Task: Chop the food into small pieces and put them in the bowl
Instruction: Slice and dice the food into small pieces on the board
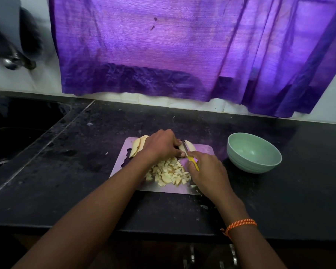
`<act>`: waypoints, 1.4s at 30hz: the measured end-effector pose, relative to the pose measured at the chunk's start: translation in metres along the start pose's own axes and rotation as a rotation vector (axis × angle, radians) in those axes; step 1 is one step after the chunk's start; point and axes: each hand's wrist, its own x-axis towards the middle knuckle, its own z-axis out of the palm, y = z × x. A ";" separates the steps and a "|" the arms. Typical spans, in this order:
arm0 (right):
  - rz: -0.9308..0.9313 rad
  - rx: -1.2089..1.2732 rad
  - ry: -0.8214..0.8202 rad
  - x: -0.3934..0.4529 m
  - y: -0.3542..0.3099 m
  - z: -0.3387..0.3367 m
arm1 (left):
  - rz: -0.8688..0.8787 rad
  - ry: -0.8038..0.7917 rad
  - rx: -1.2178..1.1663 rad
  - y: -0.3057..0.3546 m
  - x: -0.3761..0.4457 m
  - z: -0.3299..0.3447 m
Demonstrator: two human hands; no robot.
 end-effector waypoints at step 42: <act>0.015 0.014 0.096 0.004 -0.001 0.008 | 0.034 0.044 0.020 -0.007 0.004 -0.003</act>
